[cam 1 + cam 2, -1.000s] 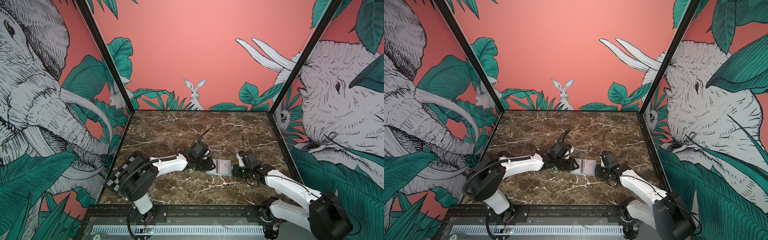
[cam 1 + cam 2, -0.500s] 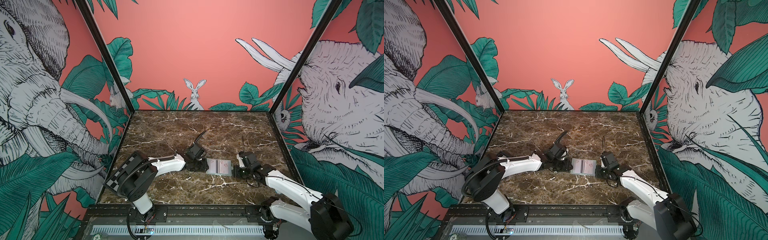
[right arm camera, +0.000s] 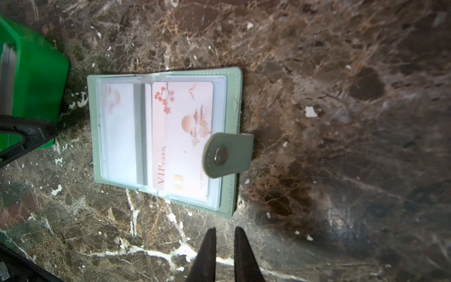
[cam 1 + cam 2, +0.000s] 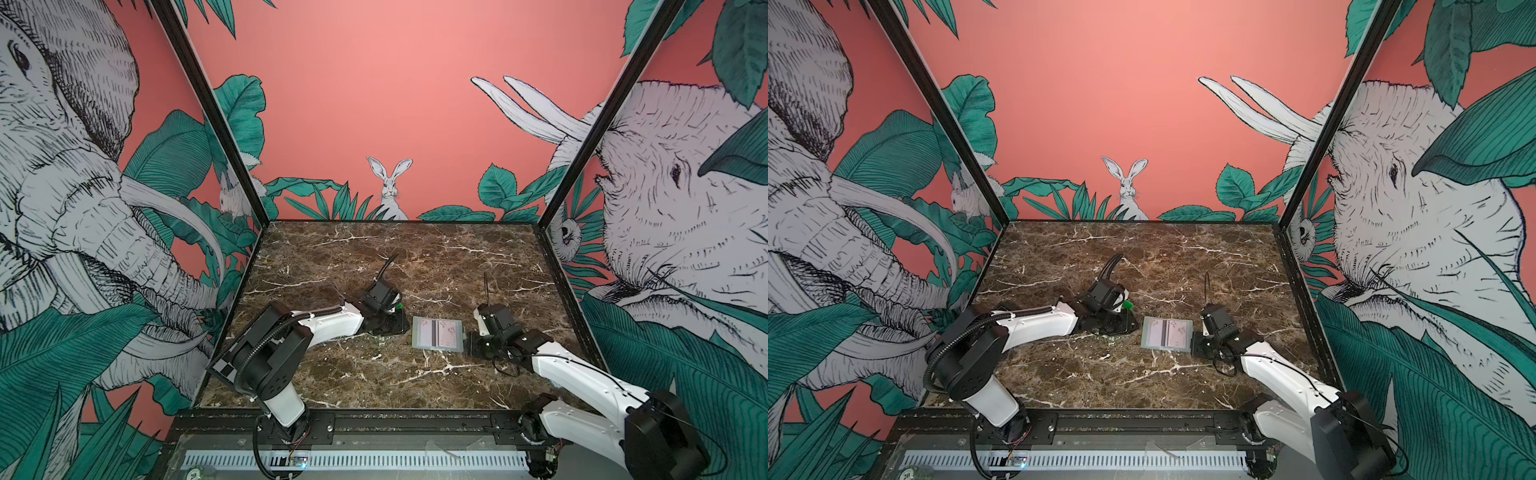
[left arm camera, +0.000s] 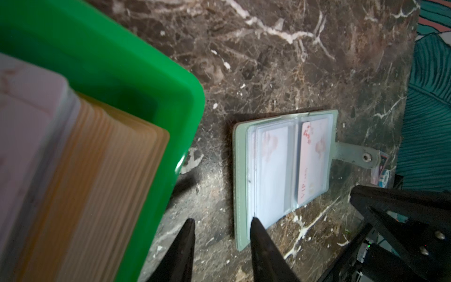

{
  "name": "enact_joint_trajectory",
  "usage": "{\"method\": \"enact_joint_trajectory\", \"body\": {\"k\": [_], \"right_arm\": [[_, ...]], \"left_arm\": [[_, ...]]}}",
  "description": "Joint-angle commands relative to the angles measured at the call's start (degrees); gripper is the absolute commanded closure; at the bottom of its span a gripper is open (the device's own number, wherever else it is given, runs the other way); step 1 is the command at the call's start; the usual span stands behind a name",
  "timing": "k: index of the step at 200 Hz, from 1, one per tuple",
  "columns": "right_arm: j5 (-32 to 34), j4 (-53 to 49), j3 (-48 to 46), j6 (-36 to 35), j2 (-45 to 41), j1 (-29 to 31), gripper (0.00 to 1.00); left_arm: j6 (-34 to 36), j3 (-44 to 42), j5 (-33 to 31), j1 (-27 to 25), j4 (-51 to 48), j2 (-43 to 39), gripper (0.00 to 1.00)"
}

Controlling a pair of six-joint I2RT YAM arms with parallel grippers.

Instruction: Put the credit cards into the card holder

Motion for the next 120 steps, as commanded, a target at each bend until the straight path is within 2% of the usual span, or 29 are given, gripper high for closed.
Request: {"method": "enact_joint_trajectory", "body": {"k": [1, 28, 69, 94, 120], "right_arm": [[1.33, -0.23, 1.41, 0.3, -0.4, 0.36, 0.83], [1.06, 0.08, 1.51, 0.07, 0.35, 0.3, 0.82], [0.73, 0.86, 1.65, -0.38, 1.6, 0.37, 0.82], [0.8, 1.42, 1.91, 0.19, 3.55, 0.3, 0.81], [0.42, 0.13, 3.28, -0.18, 5.91, 0.31, 0.81]], "left_arm": [[-0.92, -2.37, 2.43, 0.0, 2.02, -1.59, 0.6], [-2.02, -4.35, 3.53, -0.52, 3.92, -2.2, 0.58], [-7.23, -7.86, 6.77, -0.76, 13.3, -0.98, 0.55], [-7.97, -7.25, 7.93, -1.26, 15.27, 0.91, 0.49], [-8.59, -6.63, 8.38, -1.45, 16.18, 2.39, 0.47]]}}
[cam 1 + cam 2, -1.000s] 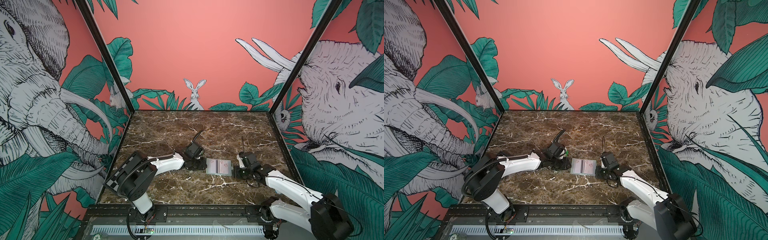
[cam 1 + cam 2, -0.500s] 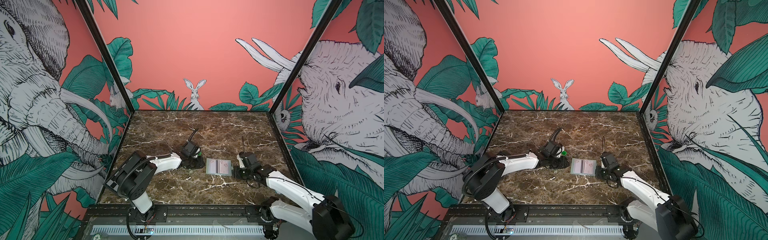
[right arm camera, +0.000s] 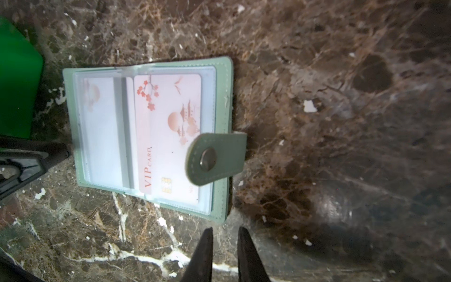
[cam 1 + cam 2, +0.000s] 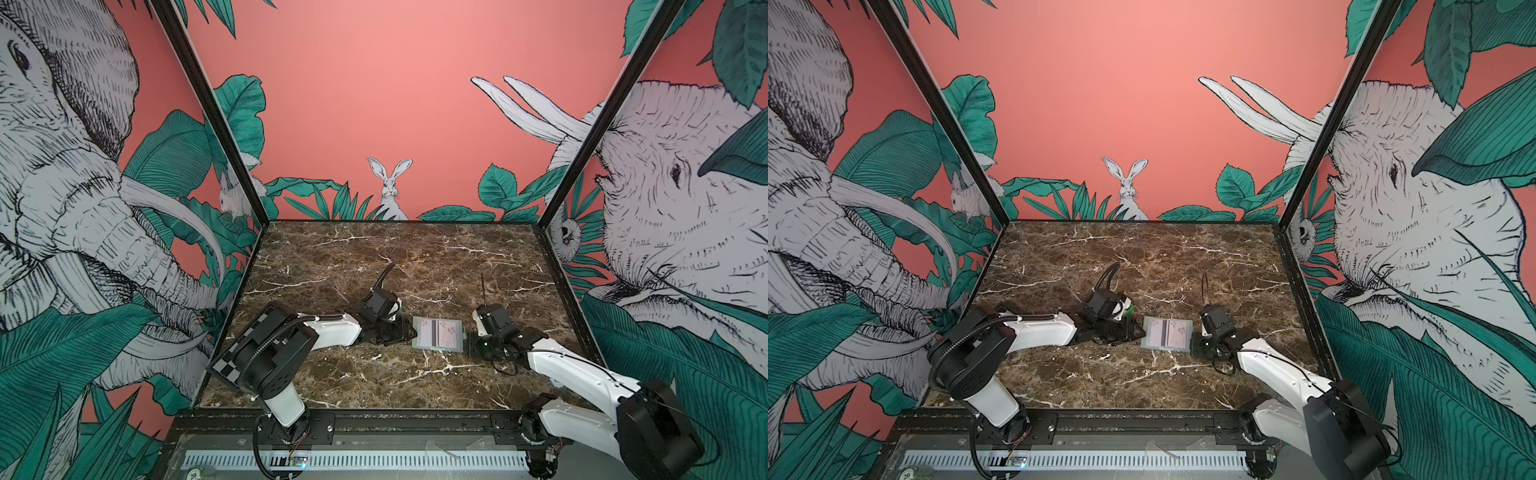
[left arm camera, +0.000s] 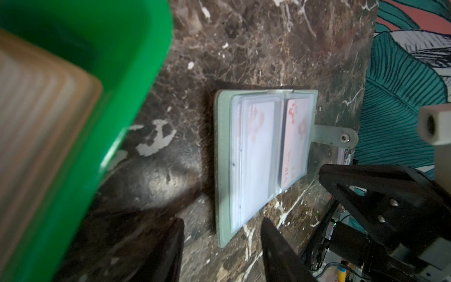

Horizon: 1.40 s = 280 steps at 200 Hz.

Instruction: Put the credit cards into the card holder

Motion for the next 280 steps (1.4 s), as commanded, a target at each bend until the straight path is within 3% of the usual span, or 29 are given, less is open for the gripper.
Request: {"method": "enact_joint_trajectory", "body": {"k": [1, 117, 163, 203, 241, 280], "right_arm": [[0.26, 0.07, 2.27, -0.31, 1.57, 0.3, 0.81], [-0.84, 1.44, 5.04, -0.69, 5.35, 0.6, 0.8], [0.36, 0.64, 8.46, -0.56, 5.45, 3.82, 0.8], [6.06, -4.62, 15.75, -2.6, 11.9, 7.67, 0.79], [13.21, -11.19, 21.93, -3.93, 17.15, 10.2, 0.67], [15.6, -13.33, 24.67, -6.63, 20.18, 10.71, 0.44]], "left_arm": [[-1.46, 0.31, 1.3, -0.4, 2.51, 1.3, 0.47], [-0.64, 2.05, 1.68, -0.84, 1.17, 3.59, 0.45], [1.93, 2.98, -0.91, -1.28, -3.99, 1.01, 0.57], [5.08, 6.8, -5.25, -2.96, -11.66, 1.94, 0.57], [6.76, 10.32, -8.82, -4.91, -16.26, 2.86, 0.62], [7.2, 12.54, -9.9, -5.39, -18.14, 5.4, 0.64]]}}
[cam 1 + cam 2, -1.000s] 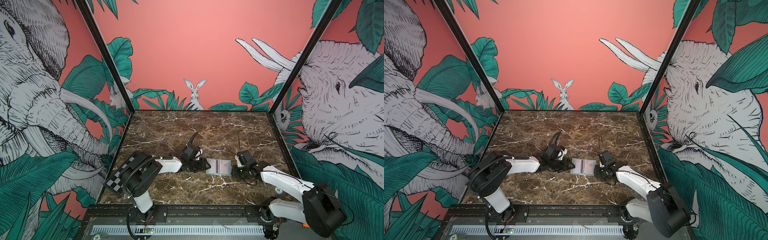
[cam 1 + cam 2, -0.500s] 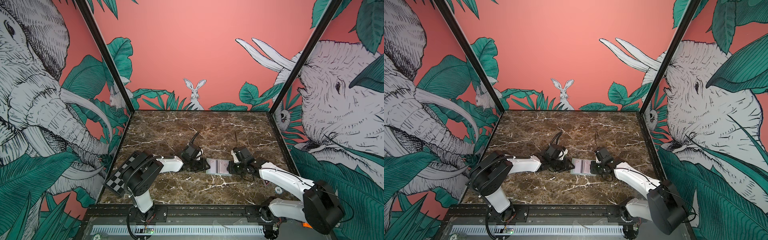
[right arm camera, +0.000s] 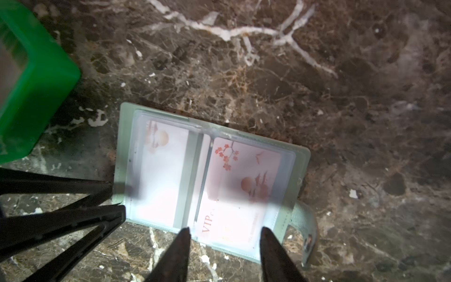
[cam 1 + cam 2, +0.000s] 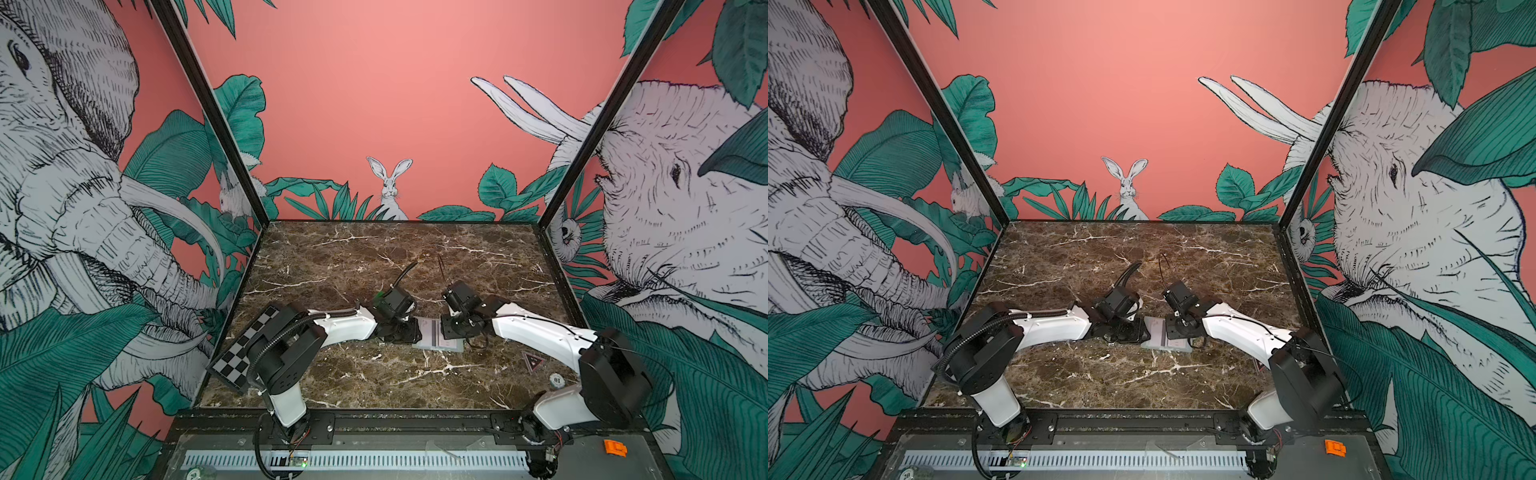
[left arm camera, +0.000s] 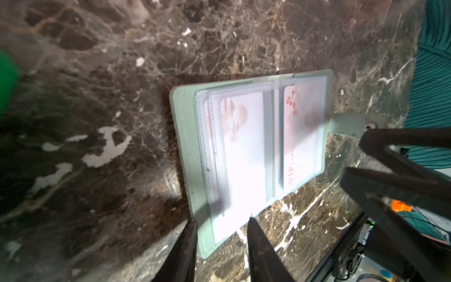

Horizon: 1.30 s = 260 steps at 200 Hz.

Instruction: Put the credit cards into the card holder

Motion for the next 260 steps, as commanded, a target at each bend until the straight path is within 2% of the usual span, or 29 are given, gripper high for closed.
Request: {"method": "enact_joint_trajectory", "body": {"k": [1, 50, 145, 172, 260], "right_arm": [[3.59, -3.43, 1.64, -2.52, 1.47, 0.35, 0.43], [3.96, -3.67, 4.13, -5.29, 5.93, 0.43, 0.28], [6.05, -3.39, 3.39, -4.42, 10.42, 0.9, 0.11], [6.45, -3.51, 2.88, -3.66, 10.78, 0.85, 0.11], [6.69, -2.91, 1.12, -3.0, 9.95, 0.88, 0.32]], "left_arm": [[1.01, 1.46, -2.18, -0.28, -3.4, 1.78, 0.64], [0.07, 1.64, -2.47, -0.27, -3.09, 3.6, 0.64], [-2.95, -1.04, -1.15, -0.34, 1.48, 3.88, 0.69], [-3.09, -1.12, -1.06, -0.28, 1.53, 3.72, 0.7], [-3.12, -1.22, -0.97, -0.27, 1.83, 3.45, 0.72]]}}
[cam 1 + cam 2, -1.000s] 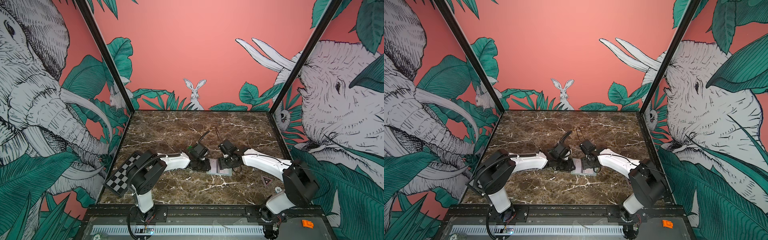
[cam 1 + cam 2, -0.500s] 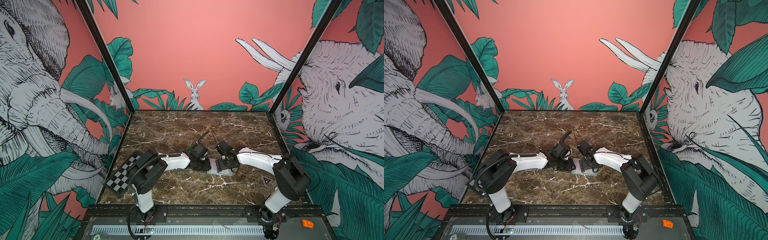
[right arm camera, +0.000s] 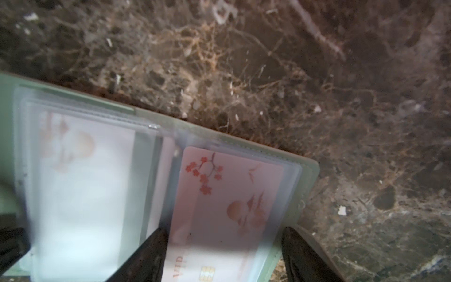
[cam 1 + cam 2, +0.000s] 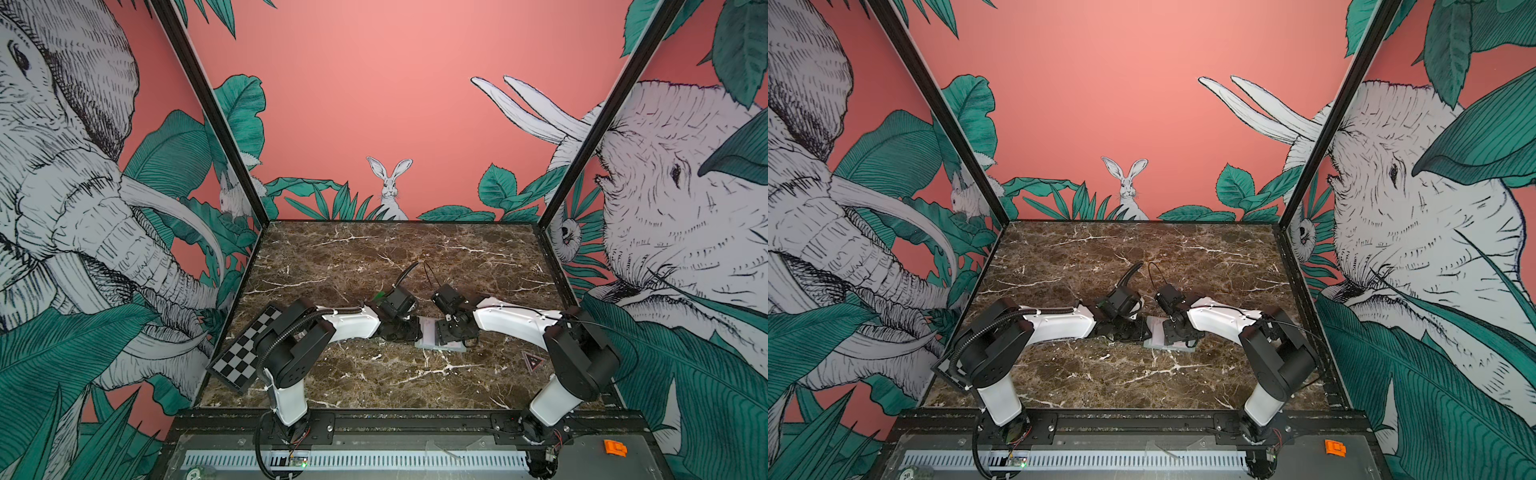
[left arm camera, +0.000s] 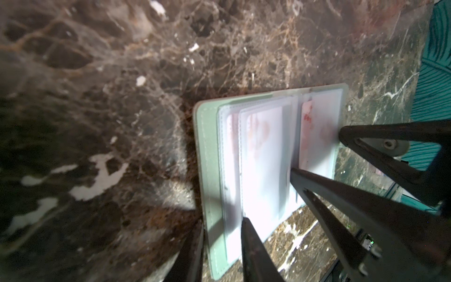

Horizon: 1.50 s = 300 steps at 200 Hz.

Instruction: Put the credit cards into the card holder

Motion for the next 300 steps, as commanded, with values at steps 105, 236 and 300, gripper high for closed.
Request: {"method": "enact_joint_trajectory", "body": {"k": [105, 236, 300], "right_arm": [[-0.68, -0.24, -2.61, 3.07, -9.34, -0.29, 0.32], [-12.47, 6.07, -14.39, 3.97, -15.76, -11.92, 0.68], [-11.62, 7.4, -15.17, 3.15, -14.22, -12.38, 0.87]], "left_arm": [[-4.06, -5.15, 4.51, 0.65, 8.11, 0.58, 0.67], [-4.63, -5.7, 7.0, 1.51, 10.95, 0.95, 0.59], [-4.69, -5.34, 8.67, 1.75, 12.1, 1.68, 0.58]]}}
